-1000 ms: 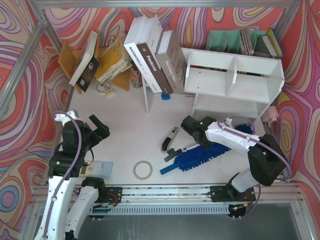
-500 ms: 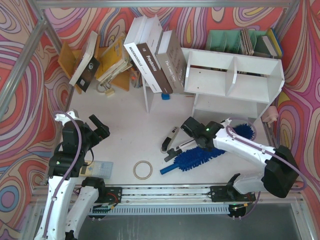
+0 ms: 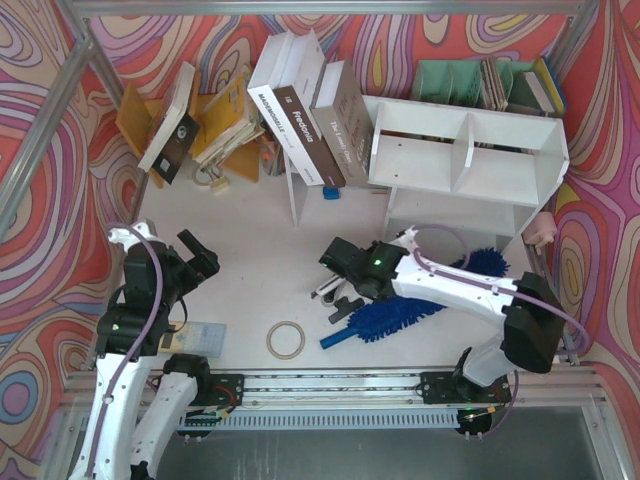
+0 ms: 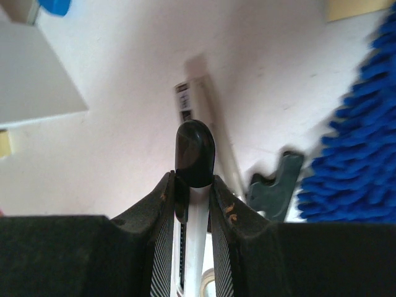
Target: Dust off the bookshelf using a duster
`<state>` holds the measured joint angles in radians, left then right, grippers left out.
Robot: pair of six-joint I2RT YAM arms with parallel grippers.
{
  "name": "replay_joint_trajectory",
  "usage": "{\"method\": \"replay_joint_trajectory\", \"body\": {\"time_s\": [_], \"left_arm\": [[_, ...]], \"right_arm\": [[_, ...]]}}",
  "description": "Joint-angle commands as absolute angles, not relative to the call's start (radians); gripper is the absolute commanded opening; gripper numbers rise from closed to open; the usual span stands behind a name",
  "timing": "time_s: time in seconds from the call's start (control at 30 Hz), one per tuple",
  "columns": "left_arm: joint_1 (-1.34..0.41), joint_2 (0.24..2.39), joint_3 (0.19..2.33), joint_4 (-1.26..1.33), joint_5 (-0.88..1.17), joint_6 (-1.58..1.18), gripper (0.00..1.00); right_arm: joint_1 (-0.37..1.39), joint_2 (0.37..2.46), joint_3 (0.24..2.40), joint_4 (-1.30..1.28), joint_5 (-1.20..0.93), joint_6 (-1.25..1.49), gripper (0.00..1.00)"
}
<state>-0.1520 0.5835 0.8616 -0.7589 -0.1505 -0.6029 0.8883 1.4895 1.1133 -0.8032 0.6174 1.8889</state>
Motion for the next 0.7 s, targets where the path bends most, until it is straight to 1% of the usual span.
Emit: {"method": "replay_joint_trajectory", "body": {"time_s": [0.0, 0.3, 0.67], "left_arm": [[-0.153, 0.57, 0.845, -0.759, -0.153, -0.609, 0.98], [-0.153, 0.563, 0.846, -0.763, -0.161, -0.609, 0.98], [-0.153, 0.568, 0.845, -0.762, -0.159, -0.609, 0.98]], "right_arm": [[0.935, 1.578, 1.218, -0.724, 0.69, 1.819, 0.04], [0.973, 1.757, 1.343, -0.601, 0.661, 1.724, 0.04], [1.005, 1.999, 1.488, -0.57, 0.589, 1.688, 0.05]]}}
